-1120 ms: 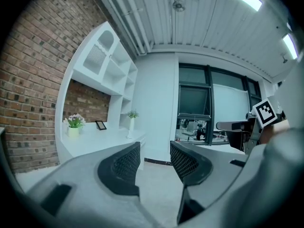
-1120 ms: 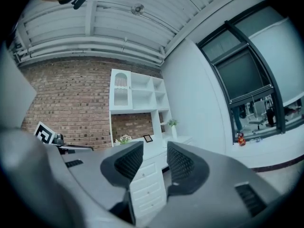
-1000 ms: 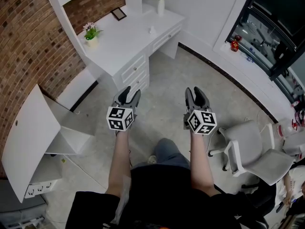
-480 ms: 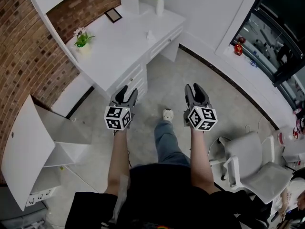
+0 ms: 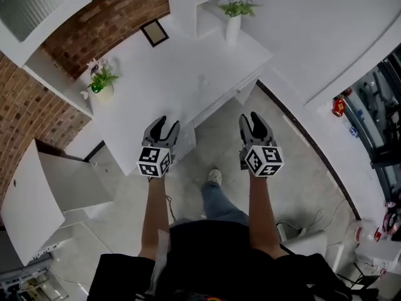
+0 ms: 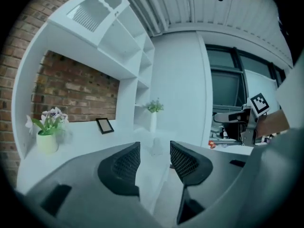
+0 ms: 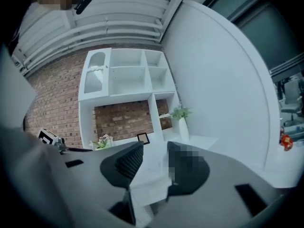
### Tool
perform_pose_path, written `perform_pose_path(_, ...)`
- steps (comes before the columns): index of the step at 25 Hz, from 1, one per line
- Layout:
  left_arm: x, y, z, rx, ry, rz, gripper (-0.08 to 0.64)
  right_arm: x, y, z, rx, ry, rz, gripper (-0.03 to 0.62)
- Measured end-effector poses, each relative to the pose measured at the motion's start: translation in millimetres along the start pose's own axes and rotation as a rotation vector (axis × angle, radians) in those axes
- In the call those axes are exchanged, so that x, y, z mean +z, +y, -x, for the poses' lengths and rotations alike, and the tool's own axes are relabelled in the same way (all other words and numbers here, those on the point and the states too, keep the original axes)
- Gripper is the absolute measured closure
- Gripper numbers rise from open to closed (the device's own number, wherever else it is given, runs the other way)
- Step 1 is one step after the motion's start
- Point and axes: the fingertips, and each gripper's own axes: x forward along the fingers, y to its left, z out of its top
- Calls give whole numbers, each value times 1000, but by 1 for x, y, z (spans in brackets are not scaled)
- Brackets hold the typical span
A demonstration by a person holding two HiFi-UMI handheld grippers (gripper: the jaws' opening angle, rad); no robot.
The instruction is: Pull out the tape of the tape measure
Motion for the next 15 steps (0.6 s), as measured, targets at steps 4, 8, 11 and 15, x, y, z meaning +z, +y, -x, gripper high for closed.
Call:
perform_pose_path(4,11,23,-60,42,21,16,391,14,-34,-69,51,28,-2,457)
perform_pose_path(8,12,30,-89,36,44,-7,391,14,-45,-106,87,52,-4,457)
perform_pose_path(11,14,28,-106,-2,46,-25,391,12,-48,-122,103,70,-8,457)
perform_pose_path(15,18,22,-133,-83,65,-76,391,11,-51,-136,98,80,-9,457)
